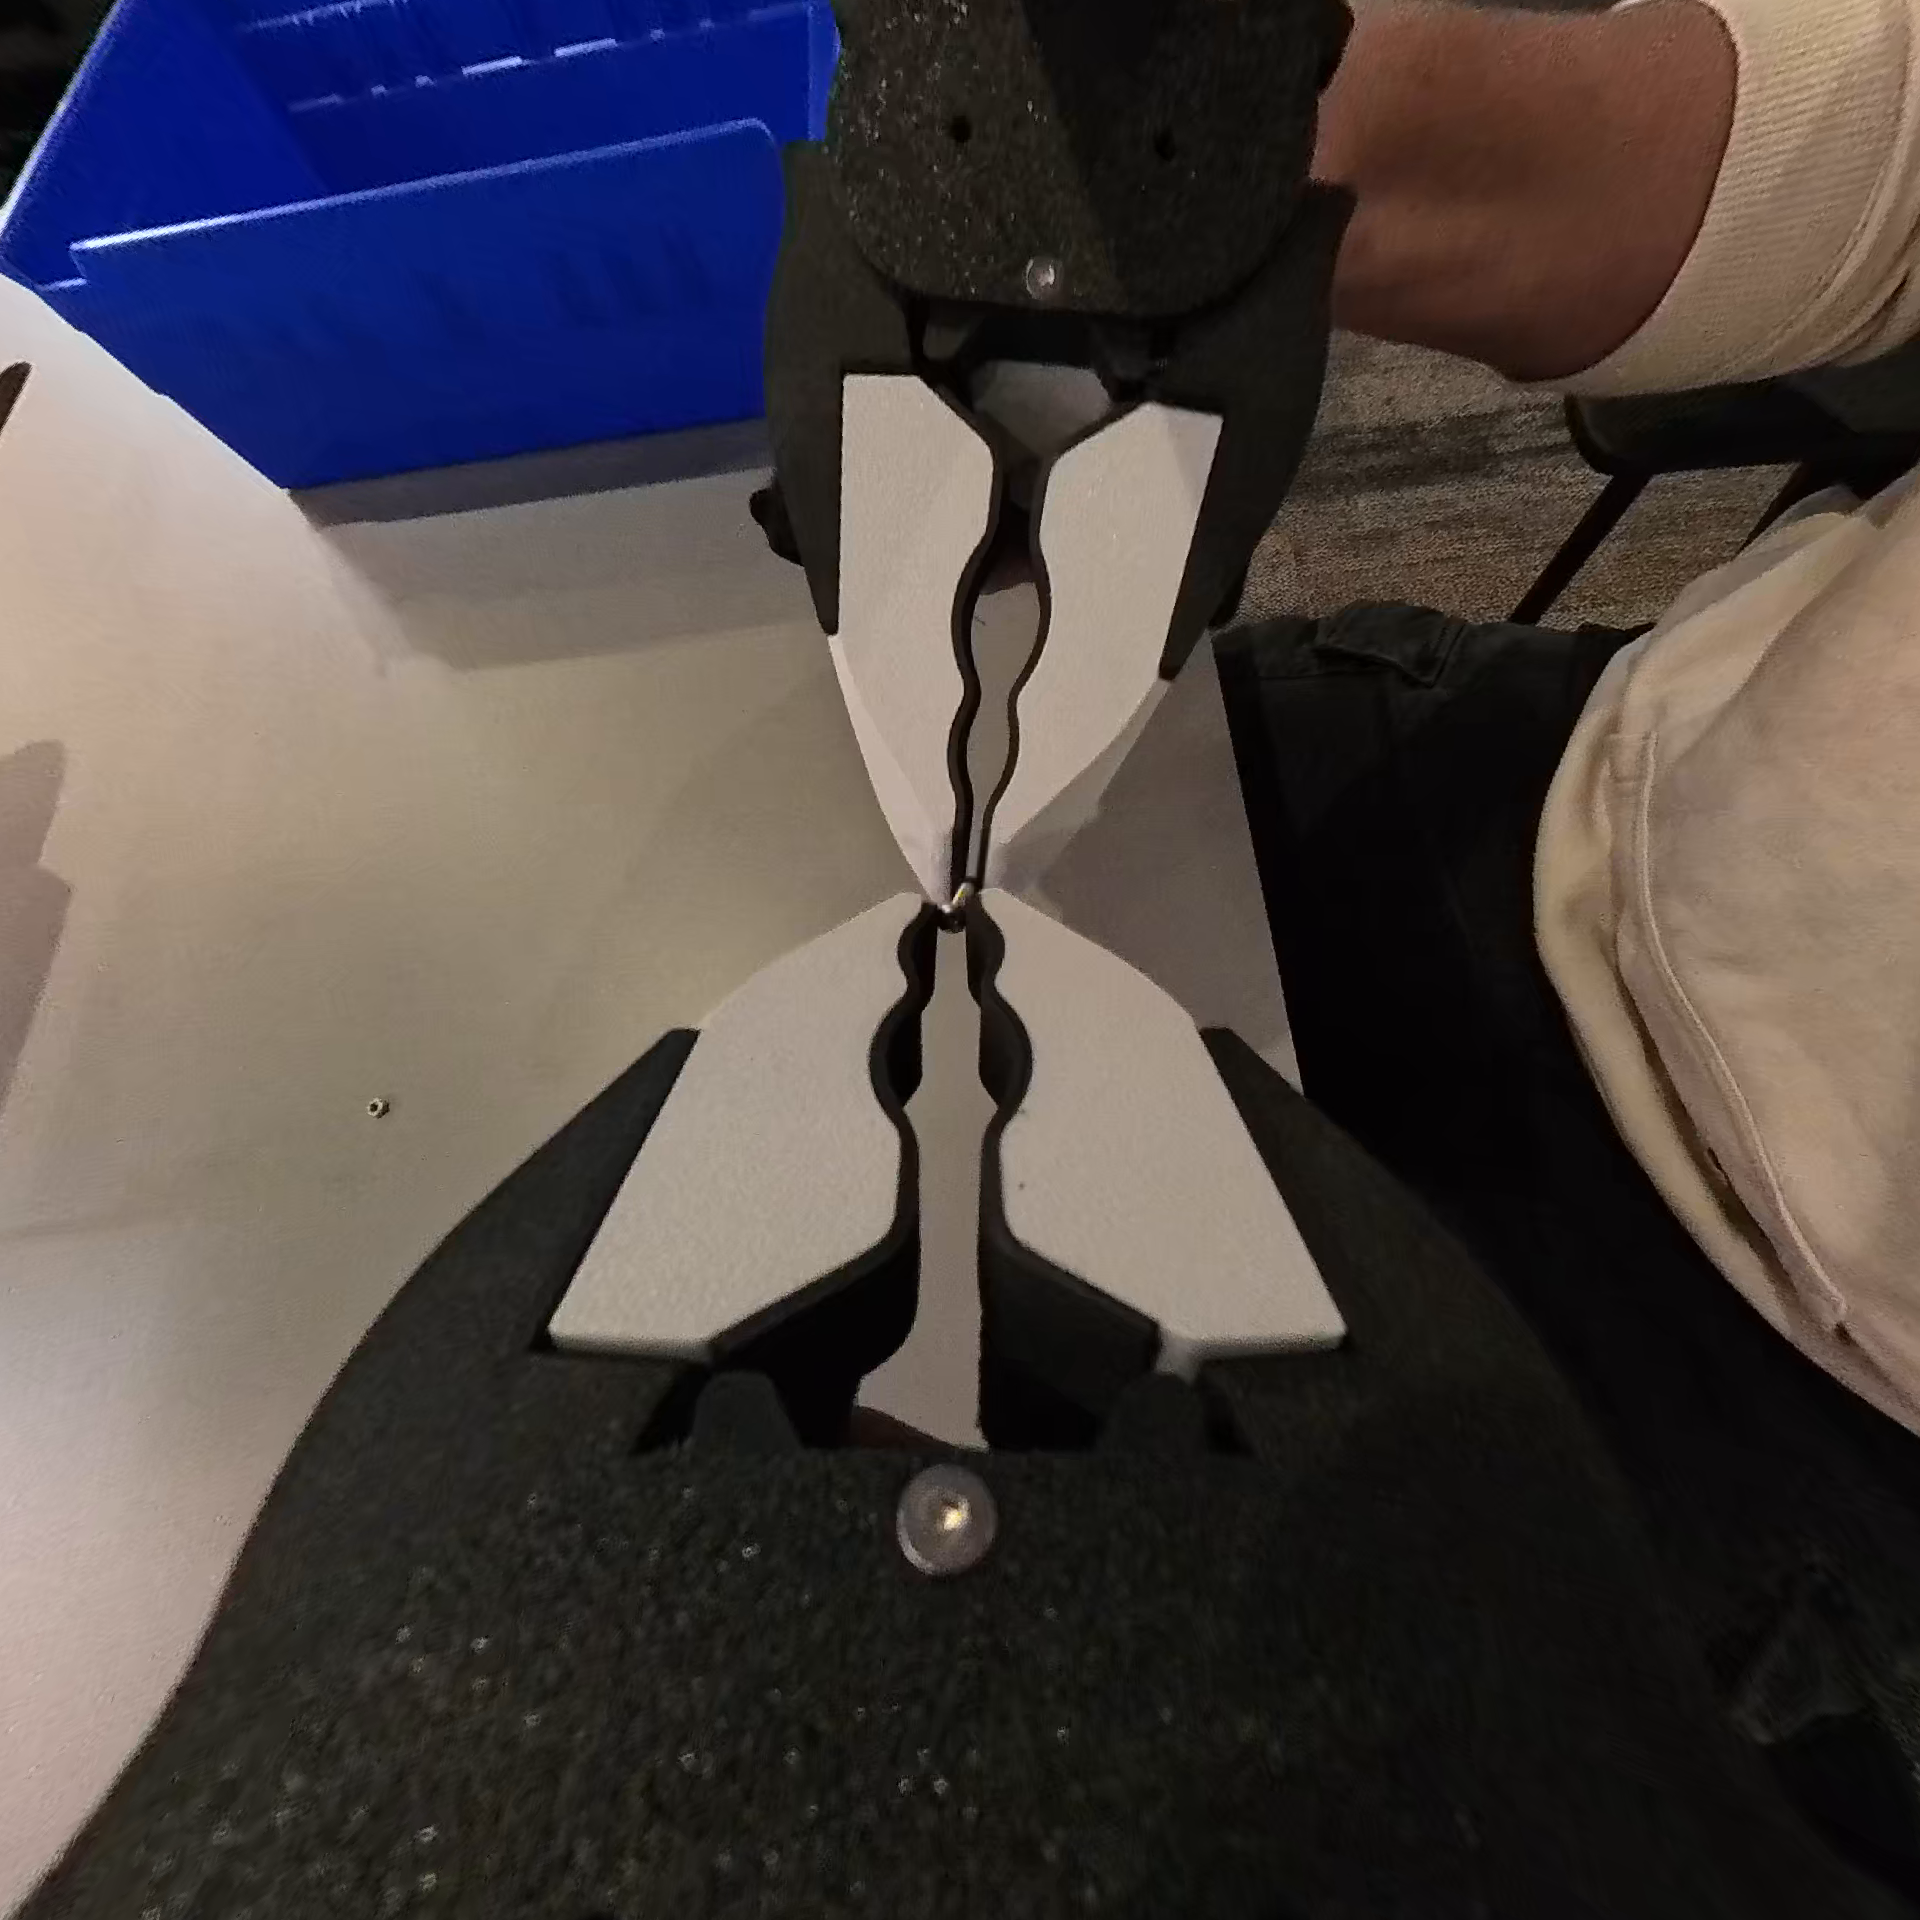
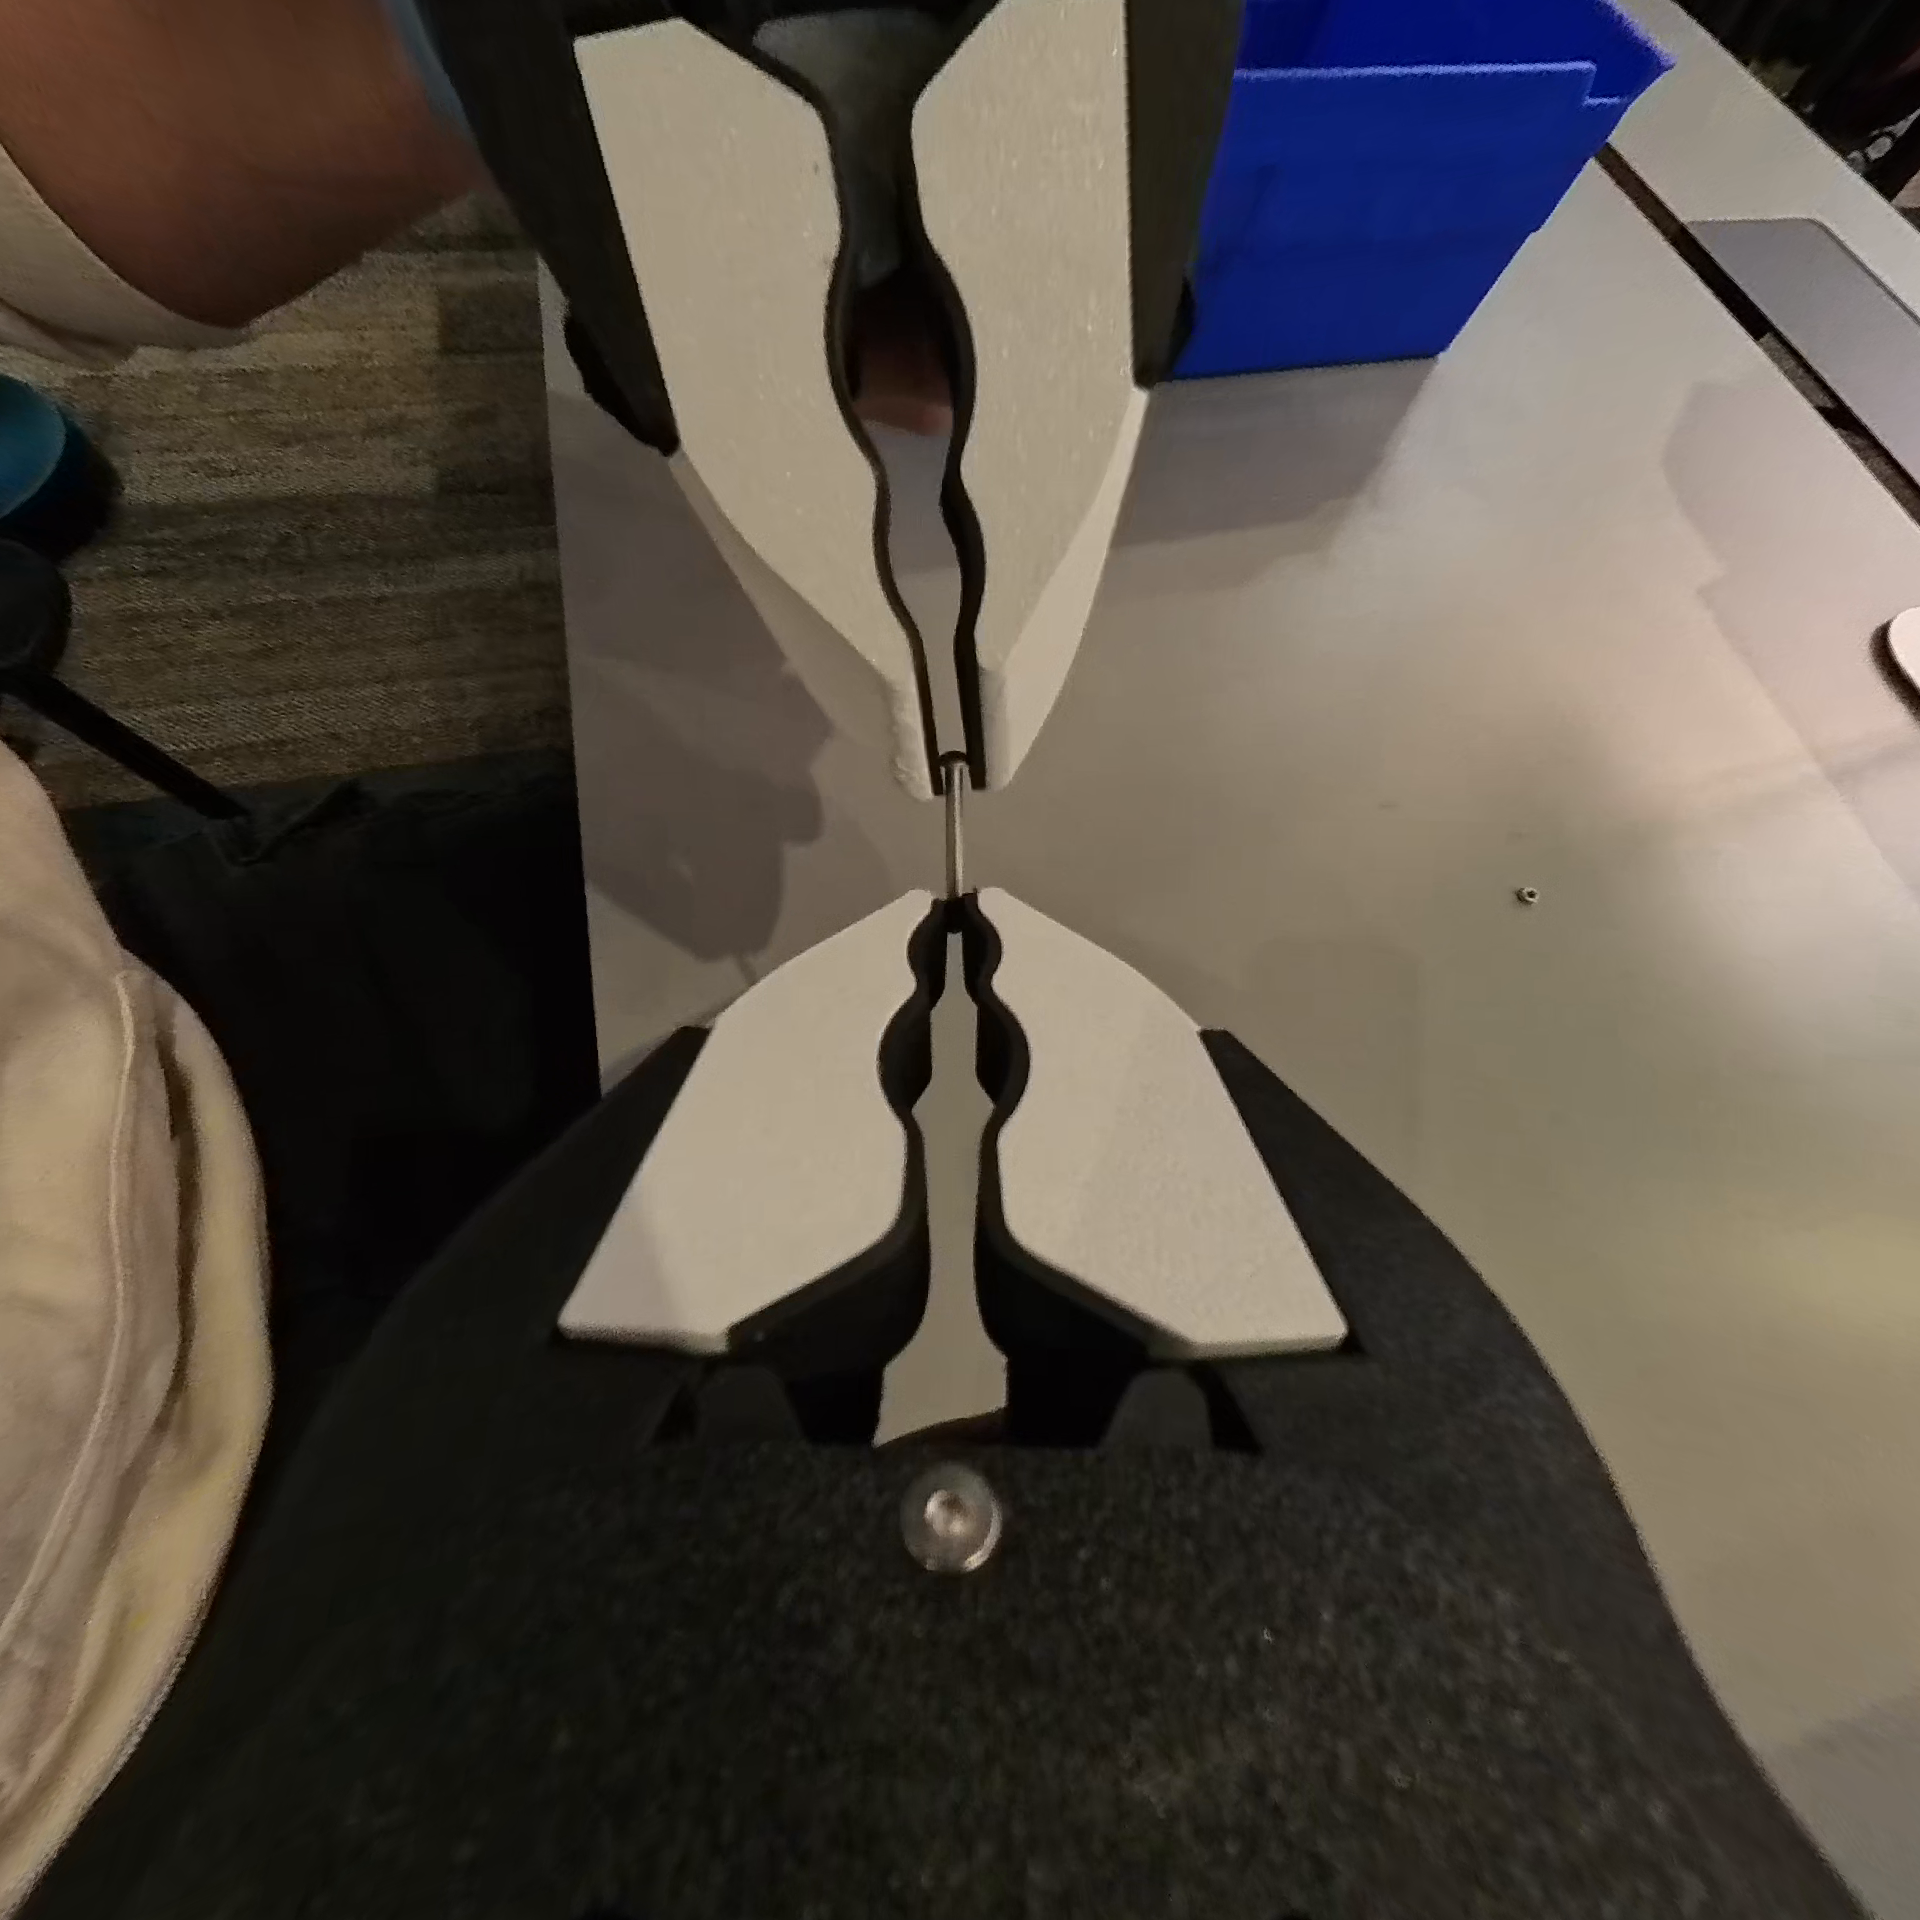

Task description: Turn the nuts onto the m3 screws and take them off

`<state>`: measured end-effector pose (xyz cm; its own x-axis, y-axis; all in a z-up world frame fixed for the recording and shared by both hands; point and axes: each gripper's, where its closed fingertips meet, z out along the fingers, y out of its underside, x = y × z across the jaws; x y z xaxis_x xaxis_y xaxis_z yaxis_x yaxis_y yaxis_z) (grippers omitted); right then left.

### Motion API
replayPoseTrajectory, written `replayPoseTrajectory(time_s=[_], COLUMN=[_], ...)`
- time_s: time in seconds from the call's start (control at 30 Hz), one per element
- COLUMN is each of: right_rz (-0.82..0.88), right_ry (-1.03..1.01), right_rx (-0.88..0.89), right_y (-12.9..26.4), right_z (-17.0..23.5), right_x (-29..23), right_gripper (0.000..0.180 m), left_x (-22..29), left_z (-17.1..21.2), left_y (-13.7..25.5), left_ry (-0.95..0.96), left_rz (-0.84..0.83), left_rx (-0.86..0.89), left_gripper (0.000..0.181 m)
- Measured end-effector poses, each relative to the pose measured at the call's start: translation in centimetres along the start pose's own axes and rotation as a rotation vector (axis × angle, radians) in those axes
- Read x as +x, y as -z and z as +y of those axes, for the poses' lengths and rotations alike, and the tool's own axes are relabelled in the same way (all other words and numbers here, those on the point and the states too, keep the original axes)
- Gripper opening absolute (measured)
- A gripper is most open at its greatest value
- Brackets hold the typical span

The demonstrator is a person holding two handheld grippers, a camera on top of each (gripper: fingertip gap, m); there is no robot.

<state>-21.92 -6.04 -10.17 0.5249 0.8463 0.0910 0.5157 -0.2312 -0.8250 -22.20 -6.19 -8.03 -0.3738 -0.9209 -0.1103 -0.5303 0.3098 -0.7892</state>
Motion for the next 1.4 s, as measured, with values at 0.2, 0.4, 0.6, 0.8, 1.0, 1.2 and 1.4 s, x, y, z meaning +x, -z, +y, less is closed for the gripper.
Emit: replayPoseTrajectory(time_s=[0.2,0.4,0.6,0.8,1.0,1.2,1.4], right_rz=[-0.030,-0.110,-0.145,-0.155,-0.165,-0.026,0.291], right_ry=[-0.044,-0.093,-0.139,-0.161,-0.175,-0.235,-0.411], right_rx=[0.116,0.241,0.333,0.401,0.430,0.395,0.155], right_y=[1.0,1.7,1.5,1.5,0.9,2.0,3.0], right_z=[-1.2,-2.6,-3.7,-4.7,-5.0,-2.4,4.9], right_x=[0.0,-0.5,-0.5,-0.4,-0.6,1.9,6.1], right_gripper=[0.003,0.003,0.003,0.002,0.003,0.018,0.020], left_x=[-0.1,0.5,0.6,0.5,0.6,-0.7,-3.9], left_z=[0.0,0.6,0.5,0.0,0.3,1.4,4.0], left_y=[0.6,0.3,-0.1,0.6,0.6,1.0,2.0], left_ry=[0.031,0.077,0.102,0.160,0.186,0.279,0.447], left_rz=[-0.020,-0.026,-0.060,-0.069,-0.075,-0.148,-0.418], left_rx=[0.052,0.120,0.199,0.323,0.358,0.418,0.518], left_gripper=[0.005,0.005,0.005,0.005,0.005,0.004,0.004])
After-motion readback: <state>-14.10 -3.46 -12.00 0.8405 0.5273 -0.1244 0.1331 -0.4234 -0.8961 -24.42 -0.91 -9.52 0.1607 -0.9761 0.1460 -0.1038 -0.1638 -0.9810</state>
